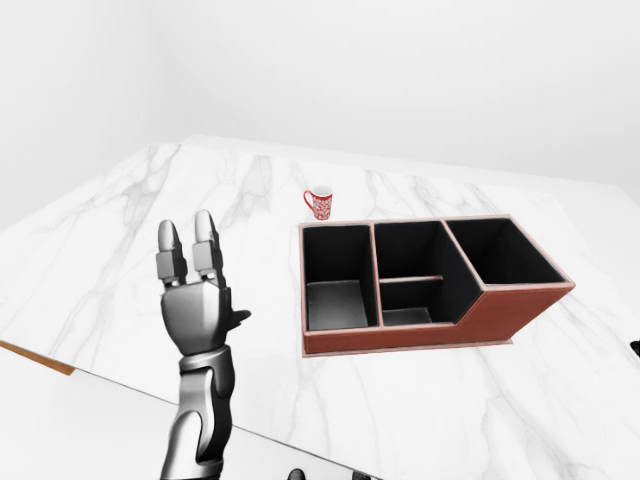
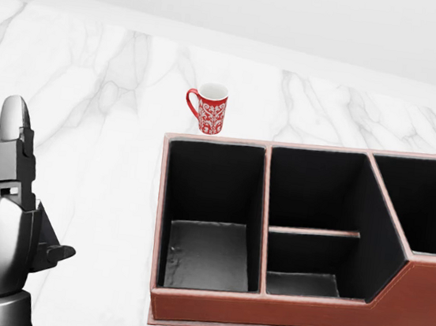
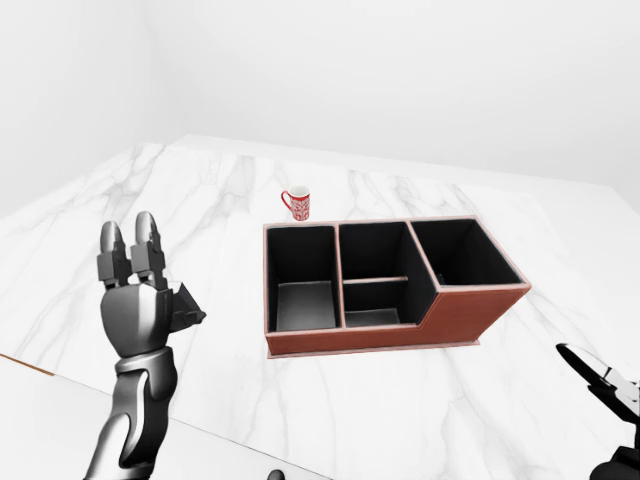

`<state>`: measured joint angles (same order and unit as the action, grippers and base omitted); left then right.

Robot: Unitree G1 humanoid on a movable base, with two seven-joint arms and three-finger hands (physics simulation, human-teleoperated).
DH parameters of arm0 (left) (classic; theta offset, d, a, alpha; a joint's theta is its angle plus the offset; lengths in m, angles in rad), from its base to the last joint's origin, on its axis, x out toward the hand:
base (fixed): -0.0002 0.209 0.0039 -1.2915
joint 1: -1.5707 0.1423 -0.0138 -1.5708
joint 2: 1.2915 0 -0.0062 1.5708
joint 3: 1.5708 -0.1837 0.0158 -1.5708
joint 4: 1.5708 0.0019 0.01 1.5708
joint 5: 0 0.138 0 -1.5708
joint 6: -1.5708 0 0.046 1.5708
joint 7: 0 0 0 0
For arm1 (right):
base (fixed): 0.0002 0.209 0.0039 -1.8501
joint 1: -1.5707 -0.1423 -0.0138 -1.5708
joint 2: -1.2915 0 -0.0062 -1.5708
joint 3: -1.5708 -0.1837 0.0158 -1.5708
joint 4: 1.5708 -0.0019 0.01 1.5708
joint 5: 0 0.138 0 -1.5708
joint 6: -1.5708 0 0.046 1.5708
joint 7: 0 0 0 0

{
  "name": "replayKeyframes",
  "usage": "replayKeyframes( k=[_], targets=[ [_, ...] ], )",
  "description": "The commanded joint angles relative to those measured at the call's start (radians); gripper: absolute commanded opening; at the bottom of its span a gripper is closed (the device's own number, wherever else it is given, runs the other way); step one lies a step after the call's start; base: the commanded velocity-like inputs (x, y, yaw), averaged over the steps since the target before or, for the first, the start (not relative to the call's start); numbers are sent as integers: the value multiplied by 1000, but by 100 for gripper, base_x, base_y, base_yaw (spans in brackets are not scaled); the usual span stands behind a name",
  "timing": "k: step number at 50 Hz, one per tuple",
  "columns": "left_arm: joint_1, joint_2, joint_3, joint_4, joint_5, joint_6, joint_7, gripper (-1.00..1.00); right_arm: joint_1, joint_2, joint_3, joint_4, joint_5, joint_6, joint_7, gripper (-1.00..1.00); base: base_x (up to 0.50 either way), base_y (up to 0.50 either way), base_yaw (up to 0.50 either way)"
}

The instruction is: Pick up the book and place it in the left compartment of the caddy.

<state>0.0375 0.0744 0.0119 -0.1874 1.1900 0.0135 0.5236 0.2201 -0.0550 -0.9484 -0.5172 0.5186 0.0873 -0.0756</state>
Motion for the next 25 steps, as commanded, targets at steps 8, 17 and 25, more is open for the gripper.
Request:
replayKeyframes(
  k=[8, 17, 25],
  targets=[
    [1, 4, -47, 5, 209, 67, 0, 100, -2, -2, 3, 9, -12, 0, -4, 100, 0, 0, 0],
    [3, 7, -62, 12, 258, 74, 0, 100, -4, -3, 5, 12, -22, 0, -9, 100, 0, 0, 0],
    [8, 6, -69, 10, 272, 74, 0, 100, -6, -3, 5, 18, -40, 0, -16, 100, 0, 0, 0]
  ],
)
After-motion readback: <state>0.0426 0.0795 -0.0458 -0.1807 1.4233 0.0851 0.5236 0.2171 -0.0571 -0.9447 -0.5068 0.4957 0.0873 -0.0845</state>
